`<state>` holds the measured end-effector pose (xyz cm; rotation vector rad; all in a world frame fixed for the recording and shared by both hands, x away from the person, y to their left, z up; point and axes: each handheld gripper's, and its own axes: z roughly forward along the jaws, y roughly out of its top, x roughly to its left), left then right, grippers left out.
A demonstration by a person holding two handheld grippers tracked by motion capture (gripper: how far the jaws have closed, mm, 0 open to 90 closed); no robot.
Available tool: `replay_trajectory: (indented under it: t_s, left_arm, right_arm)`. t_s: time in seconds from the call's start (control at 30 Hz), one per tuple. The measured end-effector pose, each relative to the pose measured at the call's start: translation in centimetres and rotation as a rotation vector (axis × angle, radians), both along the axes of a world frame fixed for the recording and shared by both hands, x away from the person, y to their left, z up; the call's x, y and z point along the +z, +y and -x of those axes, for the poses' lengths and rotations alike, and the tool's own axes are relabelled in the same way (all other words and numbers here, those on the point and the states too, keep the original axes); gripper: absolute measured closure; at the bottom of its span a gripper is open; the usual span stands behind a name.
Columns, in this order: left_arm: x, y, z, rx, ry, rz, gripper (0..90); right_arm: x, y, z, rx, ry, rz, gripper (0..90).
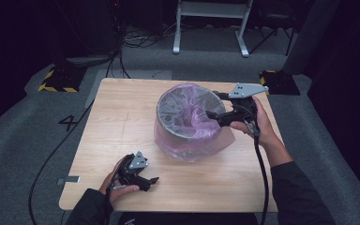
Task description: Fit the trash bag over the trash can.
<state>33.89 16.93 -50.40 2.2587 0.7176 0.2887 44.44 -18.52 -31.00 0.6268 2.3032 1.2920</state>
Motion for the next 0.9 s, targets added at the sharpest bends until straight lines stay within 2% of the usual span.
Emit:
replay_trajectory:
  t_s: [0.37,0.5,0.63,0.8,0.9]
  left_arm:
    - [0.0,0.0,0.0,0.0,-0.001,-0.001,14.0]
    - [0.0,0.0,0.0,0.0,0.0,0.0,14.0]
    - [0.0,0.0,0.0,0.0,0.0,0.0,13.9]
    - [0.0,0.0,0.0,0.0,0.0,0.0,14.0]
    - [0.0,0.0,0.0,-0.001,0.0,-0.001,14.0]
  right_arm:
    - [-0.2,-1.4,1.4,0.011,-0.014,0.026,17.9]
    - [-0.1,-1.6,2.1,-0.001,-0.032,0.068,17.9]
    - [0.0,-2.0,2.6,0.004,-0.026,0.072,18.0]
    - [0.0,-2.1,3.4,0.016,-0.044,0.089,18.0]
    - [-0.1,-2.3,3.7,0.034,-0.037,0.081,18.0]
